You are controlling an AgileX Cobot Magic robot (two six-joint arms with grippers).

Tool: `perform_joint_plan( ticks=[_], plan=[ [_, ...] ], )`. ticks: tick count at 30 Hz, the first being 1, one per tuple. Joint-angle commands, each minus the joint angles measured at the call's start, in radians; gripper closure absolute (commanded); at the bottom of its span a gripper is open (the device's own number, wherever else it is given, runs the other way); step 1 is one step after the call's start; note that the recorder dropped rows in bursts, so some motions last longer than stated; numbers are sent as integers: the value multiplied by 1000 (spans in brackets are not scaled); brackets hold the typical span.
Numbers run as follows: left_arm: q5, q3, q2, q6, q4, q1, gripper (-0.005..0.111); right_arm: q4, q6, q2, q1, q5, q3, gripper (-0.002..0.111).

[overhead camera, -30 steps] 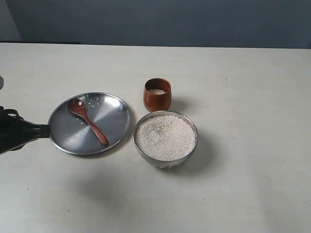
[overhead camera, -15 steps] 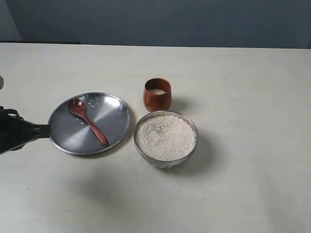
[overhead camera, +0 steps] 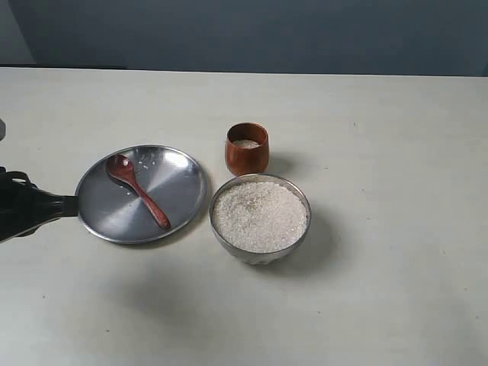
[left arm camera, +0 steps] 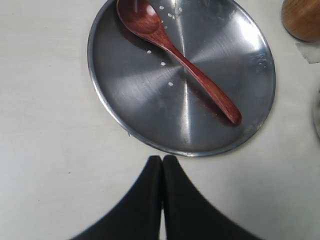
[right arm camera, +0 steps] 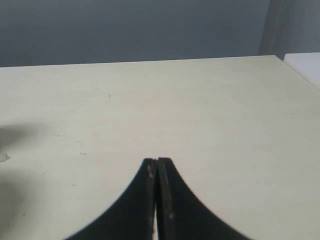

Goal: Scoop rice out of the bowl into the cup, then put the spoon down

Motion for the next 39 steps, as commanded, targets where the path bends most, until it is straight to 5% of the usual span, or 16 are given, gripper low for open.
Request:
perform_joint_plan(
  ticks=[1,39],
  plan=[
    [-7,-5,4,3,-3,-3,106,2,-8,-31,-35,-3,3,108],
    [-7,-5,4,3,1,-3,106,8,-8,-37,-58,51,3,108]
  ],
)
